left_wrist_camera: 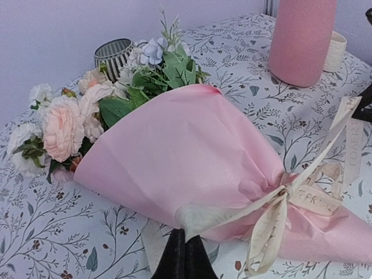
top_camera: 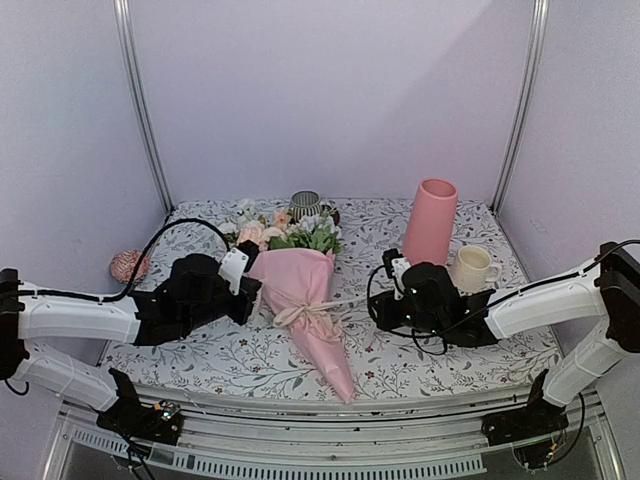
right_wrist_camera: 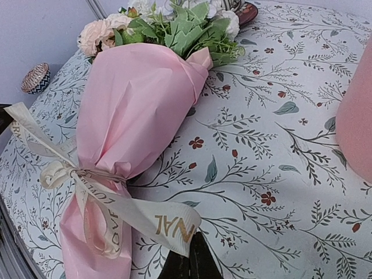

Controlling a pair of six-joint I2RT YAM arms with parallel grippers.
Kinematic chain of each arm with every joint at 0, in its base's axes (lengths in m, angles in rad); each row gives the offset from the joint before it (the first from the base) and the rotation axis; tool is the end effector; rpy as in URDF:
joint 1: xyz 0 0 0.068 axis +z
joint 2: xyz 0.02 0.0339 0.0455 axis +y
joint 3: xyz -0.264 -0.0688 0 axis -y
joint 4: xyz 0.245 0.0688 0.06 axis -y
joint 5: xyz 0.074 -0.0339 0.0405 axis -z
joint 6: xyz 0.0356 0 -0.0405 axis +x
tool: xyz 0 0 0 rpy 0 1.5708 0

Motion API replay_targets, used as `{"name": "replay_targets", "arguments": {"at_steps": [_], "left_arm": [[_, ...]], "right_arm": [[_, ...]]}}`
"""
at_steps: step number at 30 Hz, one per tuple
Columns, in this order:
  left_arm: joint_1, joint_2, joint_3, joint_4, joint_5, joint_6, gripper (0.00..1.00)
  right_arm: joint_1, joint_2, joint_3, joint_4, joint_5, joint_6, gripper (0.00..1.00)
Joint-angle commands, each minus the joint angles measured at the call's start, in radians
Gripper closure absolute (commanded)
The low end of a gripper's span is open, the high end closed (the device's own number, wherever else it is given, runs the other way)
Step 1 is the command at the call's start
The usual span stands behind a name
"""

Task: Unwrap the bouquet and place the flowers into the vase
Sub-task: Untie the ribbon from the tied bouquet.

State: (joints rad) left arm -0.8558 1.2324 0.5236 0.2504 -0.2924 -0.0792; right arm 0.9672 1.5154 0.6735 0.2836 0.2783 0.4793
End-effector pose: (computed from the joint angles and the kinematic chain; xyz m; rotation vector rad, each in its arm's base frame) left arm 0.1745 -0.1853 0.2008 0.5915 1.9326 -0.2993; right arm 0.1812 0.2456 0.1770 -0.3575 2.1276 0.5634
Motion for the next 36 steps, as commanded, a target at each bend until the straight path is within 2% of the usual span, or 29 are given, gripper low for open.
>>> {"name": "replay_targets", "arguments": {"at_steps": [1,16,26,36], "left_arm": [[-0.011,-0.046,-0.022,0.037,-0.022,-0.003,1.00],[-0.011,-0.199,-0.107,0.119,0.085,0.015,1.00],[-0.011,-0.258,-0.131,0.117,0.062,0.016,1.00],[-0.011,-0.355,-0.167,0.115,0.026,0.016,1.00]], "right_arm": [[-0.007,-0.041,-0.009,-0.016,0.028,0.012,0.97],[-0.007,-0.030,0.007,-0.046,0.055,0.006,0.97],[-0.008,-0.041,-0.018,-0.049,0.071,0.043,0.97],[-0.008,-0.120,-0.024,-0.079,0.100,0.042,0.97]]}}
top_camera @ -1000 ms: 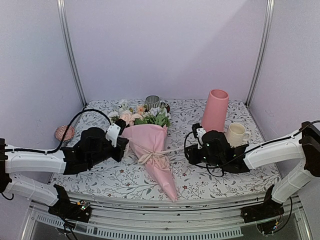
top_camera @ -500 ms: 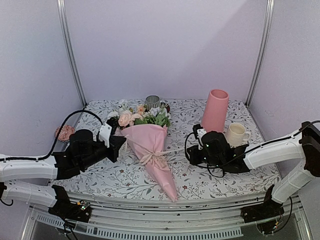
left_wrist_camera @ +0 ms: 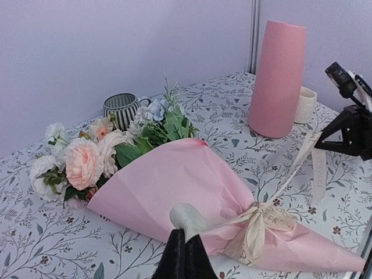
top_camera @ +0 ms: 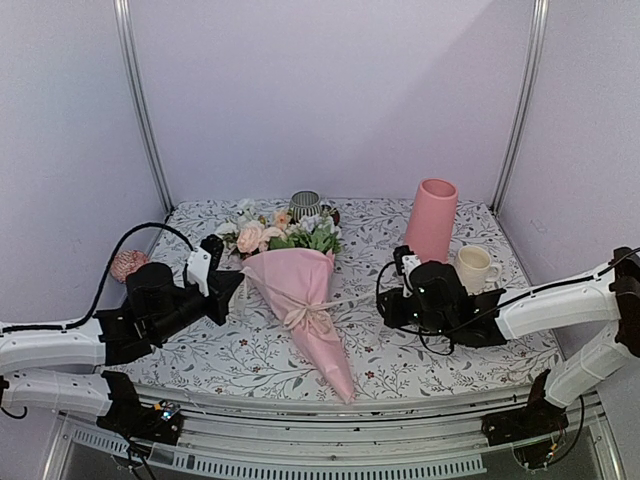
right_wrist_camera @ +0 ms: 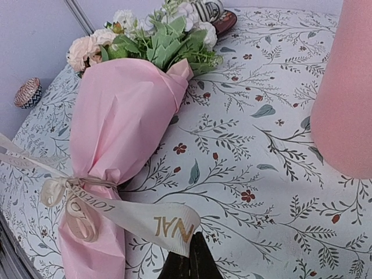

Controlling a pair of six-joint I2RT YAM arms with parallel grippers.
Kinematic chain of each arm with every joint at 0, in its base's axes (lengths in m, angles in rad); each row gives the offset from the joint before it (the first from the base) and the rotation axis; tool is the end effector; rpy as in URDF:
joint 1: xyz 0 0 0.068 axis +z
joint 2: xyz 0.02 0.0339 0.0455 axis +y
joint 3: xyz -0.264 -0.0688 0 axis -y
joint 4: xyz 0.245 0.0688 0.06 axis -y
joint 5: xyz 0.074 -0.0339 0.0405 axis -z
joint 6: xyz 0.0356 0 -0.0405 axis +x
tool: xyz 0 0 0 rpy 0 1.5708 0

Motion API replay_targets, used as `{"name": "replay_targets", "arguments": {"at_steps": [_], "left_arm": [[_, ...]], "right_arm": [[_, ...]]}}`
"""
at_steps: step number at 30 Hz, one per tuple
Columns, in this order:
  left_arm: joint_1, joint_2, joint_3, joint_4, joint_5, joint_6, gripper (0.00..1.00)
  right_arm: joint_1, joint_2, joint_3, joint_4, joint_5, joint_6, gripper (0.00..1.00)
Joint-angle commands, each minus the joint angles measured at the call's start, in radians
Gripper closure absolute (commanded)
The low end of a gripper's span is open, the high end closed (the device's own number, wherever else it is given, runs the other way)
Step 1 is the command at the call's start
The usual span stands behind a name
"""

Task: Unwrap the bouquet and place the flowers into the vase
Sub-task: Untie the ribbon from the tied bouquet.

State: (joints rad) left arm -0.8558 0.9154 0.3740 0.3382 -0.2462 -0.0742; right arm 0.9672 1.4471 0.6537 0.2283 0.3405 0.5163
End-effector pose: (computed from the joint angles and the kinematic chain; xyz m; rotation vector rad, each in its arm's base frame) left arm 0.1418 -0.1501 0.2261 0.5125 1.7153 -0.4540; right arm 0.1760 0.2344 0.1854 -0.2805 2.1258 0.5226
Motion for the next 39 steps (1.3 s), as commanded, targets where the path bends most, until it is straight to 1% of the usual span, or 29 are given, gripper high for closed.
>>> {"name": "replay_targets", "arguments": {"at_steps": [1,11,22,30,34,39], "left_arm": [[-0.011,-0.043,-0.019,0.027,-0.024,0.010,1.00],[-0.011,-0.070,-0.025,0.015,-0.057,0.008,1.00],[-0.011,-0.196,-0.064,0.008,-0.103,0.009,1.00],[-0.011,-0.327,-0.107,0.007,-0.168,-0.002,1.00],[-0.011,-0.353,-0.115,0.003,-0.185,-0.004,1.00],[-0.011,-0.379,-0.112,-0.027,-0.250,-0.019,1.00]], "right_arm": [[-0.007,-0.060,-0.005,-0.029,0.043,0.005,0.97],[-0.007,-0.144,-0.006,-0.064,0.076,-0.007,0.97],[-0.006,-0.253,-0.027,-0.117,0.174,0.001,0.97],[-0.006,-0.340,-0.059,-0.139,0.249,0.031,0.97],[-0.007,-0.367,-0.068,-0.152,0.278,0.049,0.97],[-0.008,-0.415,-0.072,-0.193,0.333,0.070,0.97]]}}
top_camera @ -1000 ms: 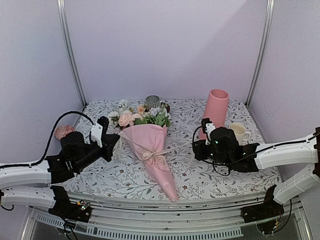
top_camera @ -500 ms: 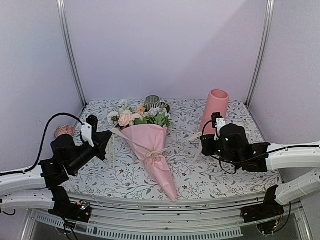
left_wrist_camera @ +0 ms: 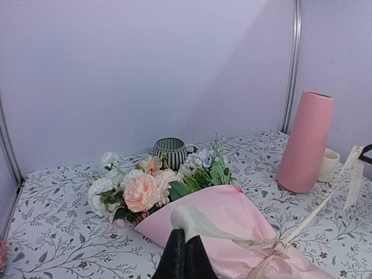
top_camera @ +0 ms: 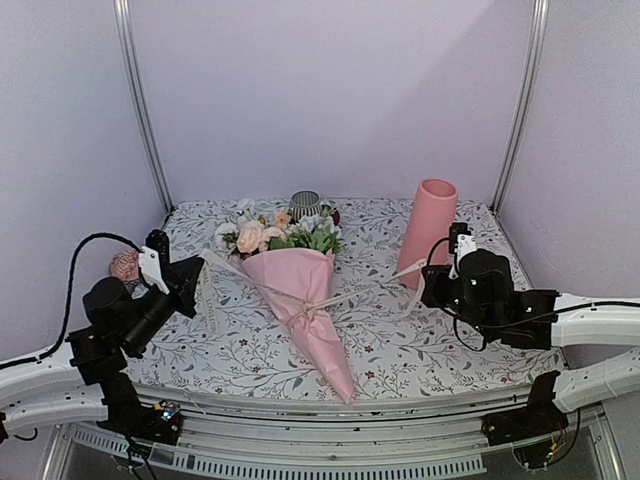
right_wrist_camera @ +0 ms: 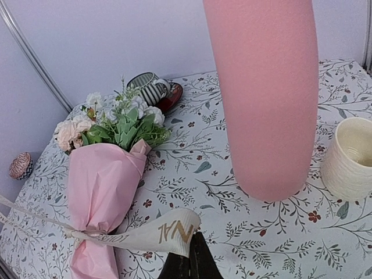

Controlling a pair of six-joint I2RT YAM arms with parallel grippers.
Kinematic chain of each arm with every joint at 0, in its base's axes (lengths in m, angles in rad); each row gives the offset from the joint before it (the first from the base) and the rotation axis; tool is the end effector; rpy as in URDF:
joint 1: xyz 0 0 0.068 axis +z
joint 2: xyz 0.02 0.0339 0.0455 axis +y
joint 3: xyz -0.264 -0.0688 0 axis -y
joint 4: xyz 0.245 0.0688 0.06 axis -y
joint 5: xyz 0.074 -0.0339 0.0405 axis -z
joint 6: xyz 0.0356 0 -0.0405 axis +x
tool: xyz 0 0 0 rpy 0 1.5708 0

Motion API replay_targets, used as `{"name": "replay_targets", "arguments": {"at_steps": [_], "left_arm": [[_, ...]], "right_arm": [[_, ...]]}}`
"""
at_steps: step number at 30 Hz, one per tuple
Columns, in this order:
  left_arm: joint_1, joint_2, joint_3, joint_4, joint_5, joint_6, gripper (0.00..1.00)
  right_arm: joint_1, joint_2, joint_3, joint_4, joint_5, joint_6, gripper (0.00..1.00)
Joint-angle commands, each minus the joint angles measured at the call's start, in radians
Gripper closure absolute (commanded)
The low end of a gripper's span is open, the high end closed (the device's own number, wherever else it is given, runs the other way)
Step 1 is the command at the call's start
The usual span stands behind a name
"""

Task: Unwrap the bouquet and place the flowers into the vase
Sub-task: Untie the ribbon from the tied bouquet, then place the half-tied ribbon on the tied bouquet.

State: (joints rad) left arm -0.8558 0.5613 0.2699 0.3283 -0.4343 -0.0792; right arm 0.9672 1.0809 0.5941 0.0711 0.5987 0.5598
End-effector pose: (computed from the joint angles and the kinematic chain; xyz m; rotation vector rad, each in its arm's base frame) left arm 0.1127 -0.1069 0.2450 0.2522 1.5309 -0.4093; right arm 0.1499 0.1821 0.2431 -0.0101 1.9347 0.4318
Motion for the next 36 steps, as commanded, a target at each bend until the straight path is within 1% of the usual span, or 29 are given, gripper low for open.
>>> {"name": "replay_targets", "arguments": {"at_steps": [1,5,11,16,21,24,26,29,31,33,34,35,36], "left_arm": [[-0.011,-0.034,-0.012,-0.015,-0.066,-0.013,1.00],[-0.011,-0.061,-0.021,-0.017,-0.078,-0.013,1.00],[-0.011,-0.053,-0.017,-0.023,-0.091,-0.015,1.00],[-0.012,-0.074,-0.016,-0.051,-0.194,-0.039,1.00],[-0.011,-0.114,-0.026,-0.071,-0.246,-0.055,1.00],[-0.011,-0.129,-0.029,-0.085,-0.296,-0.067,1.00],[-0.011,-0.133,-0.027,-0.097,-0.341,-0.083,1.00],[-0.011,-0.131,-0.029,-0.107,-0.411,-0.098,1.00],[-0.011,-0.129,-0.028,-0.113,-0.469,-0.110,1.00],[-0.011,-0.124,-0.027,-0.119,-0.556,-0.124,0.99],[-0.011,-0.116,-0.024,-0.126,-0.624,-0.138,0.98],[-0.011,-0.107,-0.014,-0.152,-0.704,-0.170,0.97],[-0.011,-0.099,-0.001,-0.192,-0.777,-0.218,0.93]], "right_arm": [[-0.007,-0.061,-0.017,-0.041,0.088,0.030,0.97],[-0.008,-0.103,-0.041,-0.037,0.118,0.041,0.97],[-0.008,-0.124,-0.059,-0.041,0.123,0.054,0.97],[-0.007,-0.148,-0.067,-0.064,0.149,0.080,0.97],[-0.008,-0.170,-0.084,-0.080,0.173,0.094,0.97],[-0.008,-0.179,-0.089,-0.115,0.203,0.130,0.97],[-0.008,-0.176,-0.091,-0.144,0.224,0.171,0.97],[-0.017,-0.161,-0.085,-0.187,0.232,0.221,0.94],[-0.022,-0.149,-0.080,-0.228,0.241,0.260,0.89],[-0.027,-0.137,-0.068,-0.332,0.272,0.330,0.86],[-0.029,-0.135,-0.056,-0.421,0.313,0.406,0.84],[-0.034,-0.136,-0.050,-0.504,0.338,0.491,0.78],[-0.039,-0.141,-0.050,-0.560,0.350,0.627,0.72]]}}
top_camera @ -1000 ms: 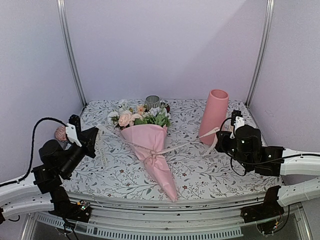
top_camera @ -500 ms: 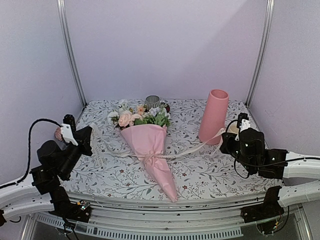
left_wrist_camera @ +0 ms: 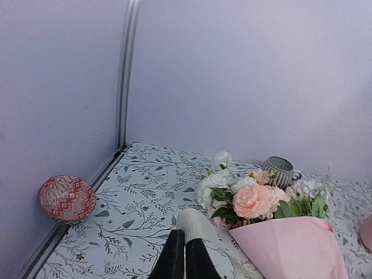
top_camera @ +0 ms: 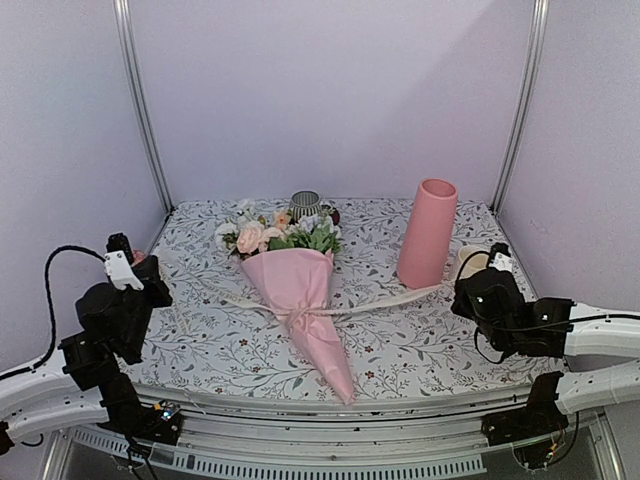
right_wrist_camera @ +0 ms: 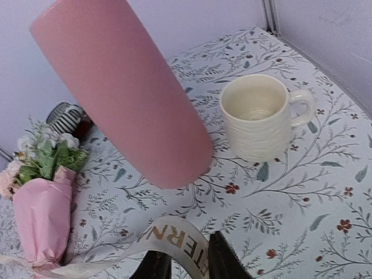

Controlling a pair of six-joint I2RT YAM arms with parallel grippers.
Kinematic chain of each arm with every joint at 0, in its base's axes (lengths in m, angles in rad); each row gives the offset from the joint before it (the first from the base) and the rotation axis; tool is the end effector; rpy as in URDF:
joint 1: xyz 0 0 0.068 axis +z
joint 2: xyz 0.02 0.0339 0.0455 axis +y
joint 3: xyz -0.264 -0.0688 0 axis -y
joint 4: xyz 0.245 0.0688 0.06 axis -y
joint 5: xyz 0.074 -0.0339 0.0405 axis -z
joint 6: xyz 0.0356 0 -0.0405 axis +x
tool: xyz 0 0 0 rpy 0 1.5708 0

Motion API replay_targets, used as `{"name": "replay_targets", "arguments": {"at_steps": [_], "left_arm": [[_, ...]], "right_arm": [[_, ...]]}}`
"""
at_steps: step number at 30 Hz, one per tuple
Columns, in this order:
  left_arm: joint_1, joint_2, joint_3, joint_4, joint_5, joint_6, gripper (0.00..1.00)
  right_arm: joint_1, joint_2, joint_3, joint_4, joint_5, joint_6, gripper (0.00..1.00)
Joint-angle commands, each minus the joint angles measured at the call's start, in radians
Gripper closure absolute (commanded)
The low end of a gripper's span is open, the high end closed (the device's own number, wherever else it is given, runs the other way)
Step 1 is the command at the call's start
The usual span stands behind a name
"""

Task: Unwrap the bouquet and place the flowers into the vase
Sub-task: Place the half-tied ribbon on the tied bouquet.

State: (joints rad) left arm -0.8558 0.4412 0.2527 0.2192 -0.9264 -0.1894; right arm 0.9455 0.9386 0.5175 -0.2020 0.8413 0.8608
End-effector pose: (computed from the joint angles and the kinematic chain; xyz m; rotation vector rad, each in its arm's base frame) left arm 0.1058 -0.0784 0.2422 -0.2204 1.5377 -0.1131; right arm 0.1336 0.1397 0.2241 0.3603 1.9451 0.2424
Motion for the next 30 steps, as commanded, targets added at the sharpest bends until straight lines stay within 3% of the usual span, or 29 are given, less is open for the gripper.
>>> {"name": "replay_targets", "arguments": {"at_steps": [1,3,4,5,9,10,11,15,17,20,21,23,25,27,30], "left_arm": [[-0.012,0.030,0.033,-0.136,-0.350,-0.166,0.80],[-0.012,0.047,0.061,-0.282,-0.425,-0.306,0.43],[-0.011,0.054,0.070,-0.323,-0.448,-0.357,0.28],[-0.011,0.058,0.078,-0.349,-0.458,-0.398,0.21],[-0.011,0.060,0.088,-0.399,-0.535,-0.453,0.18],[-0.012,0.052,0.092,-0.424,-0.552,-0.470,0.17],[-0.011,0.038,0.096,-0.449,-0.563,-0.486,0.10],[-0.011,-0.027,0.083,-0.470,-0.580,-0.502,0.08],[-0.011,-0.061,0.077,-0.468,-0.576,-0.495,0.07],[-0.010,-0.099,0.069,-0.459,-0.533,-0.457,0.03],[-0.010,-0.107,0.065,-0.433,-0.509,-0.418,0.02],[-0.009,-0.120,0.033,-0.248,-0.417,-0.196,0.02],[-0.007,-0.122,0.013,-0.062,-0.208,-0.003,0.02],[-0.004,-0.088,0.068,-0.159,-0.072,-0.103,0.02],[0.019,0.031,0.178,-0.295,-0.027,-0.203,0.02]], "right_arm": [[-0.022,-0.008,0.021,-0.307,0.110,0.392,0.63],[-0.029,-0.028,0.005,-0.289,0.099,0.405,0.36],[-0.029,-0.037,-0.004,-0.270,0.092,0.389,0.28],[-0.030,-0.043,-0.006,-0.261,0.087,0.365,0.23],[-0.035,-0.057,0.008,-0.319,0.100,0.352,0.13],[-0.039,-0.059,0.019,-0.364,0.108,0.378,0.13],[-0.049,-0.062,0.032,-0.432,0.120,0.416,0.12],[-0.098,-0.086,0.070,-0.512,0.137,0.466,0.12],[-0.113,-0.110,0.067,-0.372,0.093,0.310,0.12],[-0.135,-0.118,0.038,-0.070,-0.130,-0.120,0.12],[-0.136,-0.106,0.037,-0.014,-0.212,-0.182,0.12],[-0.137,-0.072,0.039,0.084,-0.369,-0.301,0.11],[-0.137,-0.023,0.043,0.159,-0.501,-0.368,0.09],[-0.137,0.032,0.054,0.206,-0.589,-0.393,0.08],[-0.136,0.117,0.076,0.254,-0.672,-0.412,0.06]]}}
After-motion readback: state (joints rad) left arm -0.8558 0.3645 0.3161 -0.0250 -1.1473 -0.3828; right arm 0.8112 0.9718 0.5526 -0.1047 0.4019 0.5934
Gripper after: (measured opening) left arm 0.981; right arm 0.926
